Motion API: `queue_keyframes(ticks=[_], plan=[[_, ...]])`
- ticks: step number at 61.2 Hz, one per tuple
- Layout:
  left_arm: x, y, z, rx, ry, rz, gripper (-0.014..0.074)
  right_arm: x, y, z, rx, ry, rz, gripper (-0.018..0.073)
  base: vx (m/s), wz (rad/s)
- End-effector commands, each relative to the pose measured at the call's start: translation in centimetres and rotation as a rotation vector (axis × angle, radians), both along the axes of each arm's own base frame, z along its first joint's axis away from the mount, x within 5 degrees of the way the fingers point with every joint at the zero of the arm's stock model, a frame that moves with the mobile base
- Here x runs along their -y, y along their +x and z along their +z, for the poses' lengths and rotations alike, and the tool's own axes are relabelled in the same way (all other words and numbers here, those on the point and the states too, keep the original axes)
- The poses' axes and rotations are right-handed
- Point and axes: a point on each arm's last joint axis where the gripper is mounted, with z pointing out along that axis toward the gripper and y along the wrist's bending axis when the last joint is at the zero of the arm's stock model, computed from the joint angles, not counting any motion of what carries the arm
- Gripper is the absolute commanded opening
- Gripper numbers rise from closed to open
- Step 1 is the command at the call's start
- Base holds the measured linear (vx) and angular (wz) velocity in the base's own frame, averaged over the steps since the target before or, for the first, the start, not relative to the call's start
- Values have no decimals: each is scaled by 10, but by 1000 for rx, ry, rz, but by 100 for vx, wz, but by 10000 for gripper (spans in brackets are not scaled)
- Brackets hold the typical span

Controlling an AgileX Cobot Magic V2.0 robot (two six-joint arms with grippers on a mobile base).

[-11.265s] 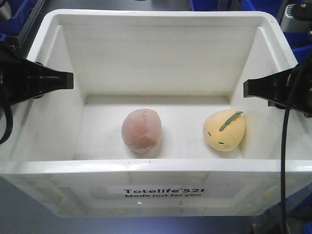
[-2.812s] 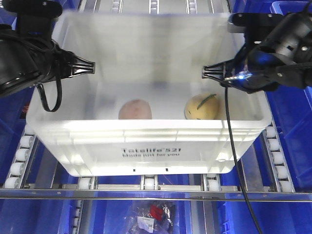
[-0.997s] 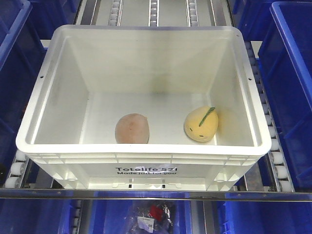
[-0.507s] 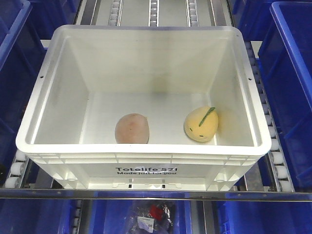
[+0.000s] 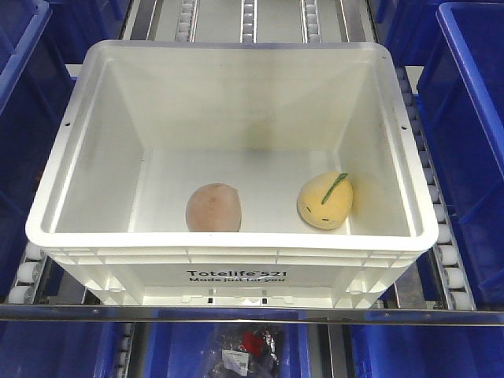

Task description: Place moving items into box and shelve

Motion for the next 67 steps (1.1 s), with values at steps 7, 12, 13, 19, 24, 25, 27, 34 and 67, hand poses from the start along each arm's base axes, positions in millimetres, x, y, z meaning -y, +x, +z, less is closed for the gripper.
queue_keyframes(ticks=[7,12,13,19,24,25,27,34,67], plan=[[-7,-4,-30,201,-33,124,-22,-1,4,10,64,16,6,-16,0,0],[-9,-5,-51,202,-32,151,-22,-1,4,10,64,16,6,-16,0,0],[-9,-5,-56,204,-32,153,-22,-1,4,10,64,16,6,-16,0,0],[-8,-3,-75,214,-33,151,-22,-1,4,10,64,16,6,-16,0,0],[-8,-1,-87,219,-34,146,-22,-1,4,9,60,14,6,-16,0,0],[-8,-1,-88,217,-34,146,-22,-1,4,9,60,14,6,-16,0,0],[-8,-1,-88,214,-33,147,-22,-1,4,9,59,13,6,-16,0,0],[-8,-1,-88,215,-31,147,-22,-1,3,9,57,13,6,-16,0,0],[-12,0,-87,215,-103,225,-22,-1,3,9,54,12,5,-16,0,0]])
